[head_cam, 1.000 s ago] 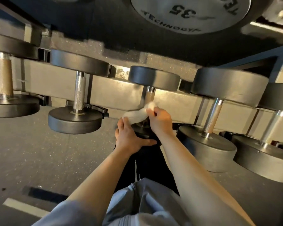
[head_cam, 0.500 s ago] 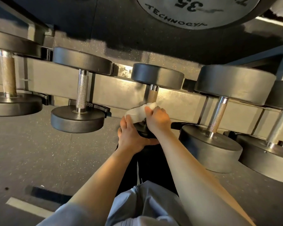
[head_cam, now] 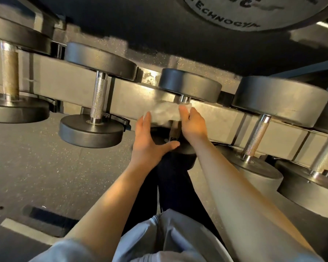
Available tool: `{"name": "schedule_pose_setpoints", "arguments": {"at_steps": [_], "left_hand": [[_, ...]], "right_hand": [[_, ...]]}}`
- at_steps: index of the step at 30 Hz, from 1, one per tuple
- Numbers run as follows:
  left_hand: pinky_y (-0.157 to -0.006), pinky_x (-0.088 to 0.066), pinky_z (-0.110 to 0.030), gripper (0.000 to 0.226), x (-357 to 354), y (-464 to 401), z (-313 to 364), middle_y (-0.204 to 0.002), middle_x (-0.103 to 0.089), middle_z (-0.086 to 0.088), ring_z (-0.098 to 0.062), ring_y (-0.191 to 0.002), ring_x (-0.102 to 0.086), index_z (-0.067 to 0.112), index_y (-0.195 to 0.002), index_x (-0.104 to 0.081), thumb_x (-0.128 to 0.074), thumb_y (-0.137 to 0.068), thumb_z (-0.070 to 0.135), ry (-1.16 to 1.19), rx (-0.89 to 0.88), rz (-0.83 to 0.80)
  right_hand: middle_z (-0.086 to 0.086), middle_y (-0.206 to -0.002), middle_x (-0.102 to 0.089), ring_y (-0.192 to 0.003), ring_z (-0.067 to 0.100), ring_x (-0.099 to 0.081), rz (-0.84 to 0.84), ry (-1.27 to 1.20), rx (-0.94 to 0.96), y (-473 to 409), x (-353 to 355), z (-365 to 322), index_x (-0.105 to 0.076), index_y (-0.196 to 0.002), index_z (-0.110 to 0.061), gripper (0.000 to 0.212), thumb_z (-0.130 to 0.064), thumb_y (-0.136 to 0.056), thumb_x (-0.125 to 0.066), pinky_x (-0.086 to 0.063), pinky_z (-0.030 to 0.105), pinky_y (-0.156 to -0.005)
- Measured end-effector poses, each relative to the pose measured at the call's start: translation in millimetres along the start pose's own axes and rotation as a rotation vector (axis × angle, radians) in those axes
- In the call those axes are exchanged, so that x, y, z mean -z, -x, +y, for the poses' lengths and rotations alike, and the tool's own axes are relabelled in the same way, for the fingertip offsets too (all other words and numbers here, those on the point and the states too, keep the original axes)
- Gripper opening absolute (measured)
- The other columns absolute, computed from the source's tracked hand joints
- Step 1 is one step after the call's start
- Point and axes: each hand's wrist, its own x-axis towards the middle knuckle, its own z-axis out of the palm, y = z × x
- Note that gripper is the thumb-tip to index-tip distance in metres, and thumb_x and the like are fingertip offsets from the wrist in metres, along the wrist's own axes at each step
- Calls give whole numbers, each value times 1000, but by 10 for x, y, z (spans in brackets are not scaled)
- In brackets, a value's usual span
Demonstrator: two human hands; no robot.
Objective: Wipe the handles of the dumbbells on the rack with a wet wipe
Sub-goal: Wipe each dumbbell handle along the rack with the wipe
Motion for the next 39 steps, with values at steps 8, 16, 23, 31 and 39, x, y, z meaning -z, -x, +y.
{"name": "schedule_pose_setpoints", "arguments": {"at_steps": [8, 16, 23, 31, 39], "left_hand": [[-94, -51, -43, 39, 157, -246, -61, -96, -63, 1, -24, -99, -63, 28, -112, -59, -77, -78, 19, 168, 237, 173], [-70, -48, -26, 15, 236, -288, 58, -76, -68, 8, -10, -76, -60, 27, -81, -69, -63, -92, 20, 281, 88, -30], [-52, -44, -22, 32, 244, -230, 272, -66, -60, -1, -9, -52, -55, 19, -102, -64, -39, -102, 39, 58, 94, -274], [-81, -50, -38, 63, 357, -296, 327, -88, -68, -7, -24, -86, -63, 5, -91, -67, -35, -95, 60, -104, 178, -222], [-112, -31, -45, 107, 201, -25, 133, -152, -26, -6, -29, -141, -28, 29, -154, -4, -79, -77, 34, 15, 487, -274]], "right_hand": [[2, -109, -53, -95, 17, -53, 224, -9, -46, 38, 87, 61, -57, -111, -18, 36, -48, -91, -55, -44, 28, -78], [-2, -86, -62, -74, 11, -56, 193, -133, 56, 243, 298, 103, -61, -120, -27, 26, -25, -101, -43, -51, 28, -73], [-9, -86, -62, -80, 5, -60, 304, -406, -8, 349, 199, 143, -61, -117, -22, 26, -16, -101, -42, -53, 28, -83], [1, -100, -63, -98, 21, -63, 215, -675, -200, 33, -79, -136, -42, -114, -20, 40, -20, -85, -70, -50, 35, -91], [10, -106, -57, -108, 29, -55, 106, -201, -132, -141, -162, -257, -42, -127, -3, 41, -35, -101, -41, -40, 31, -87]]}}
